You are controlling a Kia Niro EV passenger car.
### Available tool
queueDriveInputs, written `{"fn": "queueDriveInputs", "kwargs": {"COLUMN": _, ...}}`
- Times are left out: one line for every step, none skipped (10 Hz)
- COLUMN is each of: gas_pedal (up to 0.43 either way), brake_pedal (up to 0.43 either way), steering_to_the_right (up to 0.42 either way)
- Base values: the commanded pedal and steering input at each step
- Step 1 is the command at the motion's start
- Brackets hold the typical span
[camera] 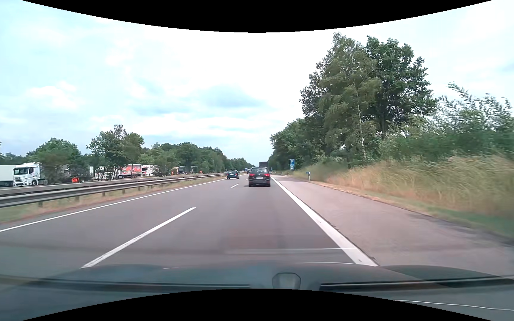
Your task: Follow the waypoints while adhering to traffic rules and regulations
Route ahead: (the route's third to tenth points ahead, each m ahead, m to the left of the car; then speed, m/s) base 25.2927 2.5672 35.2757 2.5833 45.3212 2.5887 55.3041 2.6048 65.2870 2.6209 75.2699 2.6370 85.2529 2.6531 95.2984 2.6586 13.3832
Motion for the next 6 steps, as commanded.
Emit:
{"fn": "queueDriveInputs", "kwargs": {"gas_pedal": 0.118, "brake_pedal": 0.000, "steering_to_the_right": -0.002}}
{"fn": "queueDriveInputs", "kwargs": {"gas_pedal": 0.118, "brake_pedal": 0.000, "steering_to_the_right": -0.003}}
{"fn": "queueDriveInputs", "kwargs": {"gas_pedal": 0.118, "brake_pedal": 0.000, "steering_to_the_right": -0.003}}
{"fn": "queueDriveInputs", "kwargs": {"gas_pedal": 0.118, "brake_pedal": 0.000, "steering_to_the_right": -0.003}}
{"fn": "queueDriveInputs", "kwargs": {"gas_pedal": 0.118, "brake_pedal": 0.000, "steering_to_the_right": -0.003}}
{"fn": "queueDriveInputs", "kwargs": {"gas_pedal": 0.118, "brake_pedal": 0.000, "steering_to_the_right": -0.003}}
